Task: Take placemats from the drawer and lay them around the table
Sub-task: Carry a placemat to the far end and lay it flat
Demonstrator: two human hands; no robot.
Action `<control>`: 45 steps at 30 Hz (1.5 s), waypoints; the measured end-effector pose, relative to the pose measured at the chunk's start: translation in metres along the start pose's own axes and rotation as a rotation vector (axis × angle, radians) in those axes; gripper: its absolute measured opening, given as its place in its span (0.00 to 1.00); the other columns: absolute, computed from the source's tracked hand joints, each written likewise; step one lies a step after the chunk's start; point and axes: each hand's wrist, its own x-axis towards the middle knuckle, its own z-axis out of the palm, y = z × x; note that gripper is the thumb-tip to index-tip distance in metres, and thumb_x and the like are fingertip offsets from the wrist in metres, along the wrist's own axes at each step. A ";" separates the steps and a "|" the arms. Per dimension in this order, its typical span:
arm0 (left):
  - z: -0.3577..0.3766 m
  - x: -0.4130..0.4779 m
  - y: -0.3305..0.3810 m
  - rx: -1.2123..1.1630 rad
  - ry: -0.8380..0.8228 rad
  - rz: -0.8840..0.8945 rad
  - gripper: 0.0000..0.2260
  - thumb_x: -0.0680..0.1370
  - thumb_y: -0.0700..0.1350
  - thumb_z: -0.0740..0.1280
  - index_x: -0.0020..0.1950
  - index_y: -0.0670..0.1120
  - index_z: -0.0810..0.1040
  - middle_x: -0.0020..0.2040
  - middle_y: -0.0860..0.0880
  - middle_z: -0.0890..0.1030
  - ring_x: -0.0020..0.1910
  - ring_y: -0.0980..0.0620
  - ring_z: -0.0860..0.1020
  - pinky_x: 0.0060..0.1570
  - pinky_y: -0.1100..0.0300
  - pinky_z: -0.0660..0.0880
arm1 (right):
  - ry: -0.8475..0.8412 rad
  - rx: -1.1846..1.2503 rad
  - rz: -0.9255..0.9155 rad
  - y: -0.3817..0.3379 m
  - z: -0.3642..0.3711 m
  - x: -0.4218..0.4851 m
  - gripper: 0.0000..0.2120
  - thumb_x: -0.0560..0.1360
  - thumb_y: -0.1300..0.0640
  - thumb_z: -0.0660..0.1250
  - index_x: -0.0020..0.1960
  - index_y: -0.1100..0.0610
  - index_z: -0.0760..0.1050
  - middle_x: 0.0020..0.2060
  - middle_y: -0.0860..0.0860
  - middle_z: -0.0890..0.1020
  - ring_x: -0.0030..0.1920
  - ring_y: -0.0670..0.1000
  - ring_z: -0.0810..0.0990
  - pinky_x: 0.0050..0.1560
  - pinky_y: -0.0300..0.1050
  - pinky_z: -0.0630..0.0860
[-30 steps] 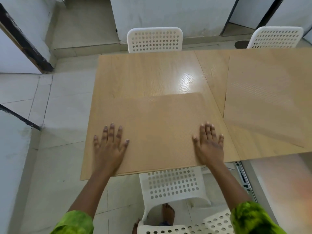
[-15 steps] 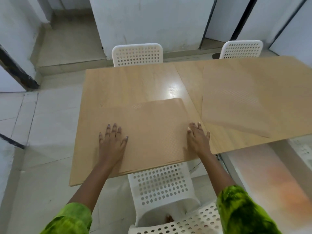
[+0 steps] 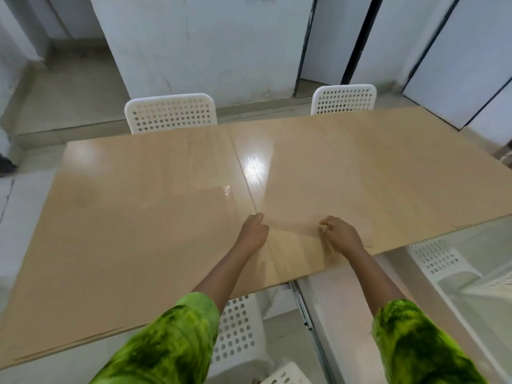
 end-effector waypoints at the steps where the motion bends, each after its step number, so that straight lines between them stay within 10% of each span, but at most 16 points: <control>1: 0.009 0.006 0.005 0.000 0.000 -0.035 0.14 0.77 0.37 0.57 0.62 0.38 0.70 0.67 0.38 0.67 0.67 0.40 0.67 0.65 0.53 0.66 | -0.037 -0.025 -0.022 0.007 -0.003 0.003 0.18 0.77 0.62 0.57 0.66 0.57 0.73 0.72 0.54 0.67 0.71 0.53 0.66 0.67 0.42 0.61; 13: 0.018 0.037 0.032 -0.323 0.208 -0.245 0.20 0.76 0.37 0.57 0.68 0.44 0.67 0.69 0.45 0.66 0.68 0.45 0.64 0.59 0.54 0.67 | -0.156 -0.155 -0.148 0.036 -0.005 0.014 0.23 0.78 0.52 0.60 0.72 0.51 0.65 0.76 0.49 0.59 0.75 0.48 0.58 0.69 0.43 0.61; 18: 0.017 0.029 0.048 -0.580 0.258 -0.091 0.08 0.77 0.38 0.60 0.53 0.45 0.75 0.48 0.50 0.77 0.53 0.49 0.74 0.49 0.59 0.71 | -0.153 -0.303 -0.157 0.023 0.000 0.010 0.28 0.75 0.42 0.60 0.72 0.49 0.61 0.75 0.53 0.59 0.75 0.53 0.58 0.69 0.50 0.63; 22: 0.022 0.026 0.065 -0.956 0.129 -0.052 0.03 0.78 0.38 0.60 0.50 0.43 0.72 0.44 0.48 0.76 0.44 0.50 0.75 0.47 0.58 0.74 | -0.046 -0.410 -0.153 0.016 0.007 0.008 0.24 0.76 0.41 0.57 0.68 0.50 0.65 0.72 0.55 0.65 0.71 0.56 0.65 0.63 0.52 0.69; 26: 0.032 0.031 0.065 -1.030 -0.009 -0.080 0.09 0.78 0.42 0.62 0.57 0.42 0.72 0.55 0.47 0.75 0.57 0.49 0.73 0.58 0.54 0.70 | -0.012 -0.414 -0.194 0.017 0.005 0.010 0.20 0.77 0.42 0.56 0.65 0.49 0.70 0.68 0.54 0.71 0.66 0.56 0.71 0.57 0.50 0.72; 30: 0.063 0.042 0.051 -0.807 -0.170 -0.173 0.34 0.72 0.49 0.71 0.73 0.41 0.59 0.72 0.46 0.67 0.69 0.50 0.66 0.64 0.53 0.67 | 0.050 -0.302 -0.234 0.023 -0.006 0.012 0.16 0.79 0.47 0.54 0.62 0.47 0.74 0.57 0.51 0.81 0.54 0.55 0.80 0.51 0.47 0.74; 34: 0.093 0.048 0.066 -0.971 -0.232 -0.193 0.33 0.67 0.49 0.75 0.67 0.43 0.66 0.56 0.48 0.77 0.60 0.48 0.75 0.54 0.57 0.73 | 0.124 -0.169 -0.244 0.021 -0.014 0.012 0.15 0.79 0.49 0.54 0.55 0.53 0.76 0.43 0.54 0.84 0.45 0.57 0.82 0.44 0.46 0.74; 39: 0.095 0.056 0.088 -0.999 0.221 -0.146 0.08 0.74 0.31 0.60 0.49 0.40 0.75 0.35 0.47 0.75 0.34 0.49 0.73 0.28 0.66 0.72 | 0.213 -0.013 -0.348 0.001 -0.029 -0.003 0.14 0.79 0.50 0.57 0.46 0.56 0.78 0.38 0.53 0.83 0.39 0.54 0.80 0.39 0.47 0.73; 45: 0.023 0.043 0.056 -0.983 0.331 0.058 0.11 0.75 0.39 0.64 0.51 0.51 0.81 0.53 0.46 0.83 0.51 0.44 0.80 0.51 0.47 0.76 | 0.263 0.247 -0.220 -0.024 -0.071 0.014 0.13 0.79 0.55 0.58 0.57 0.57 0.78 0.53 0.54 0.82 0.53 0.54 0.79 0.50 0.44 0.72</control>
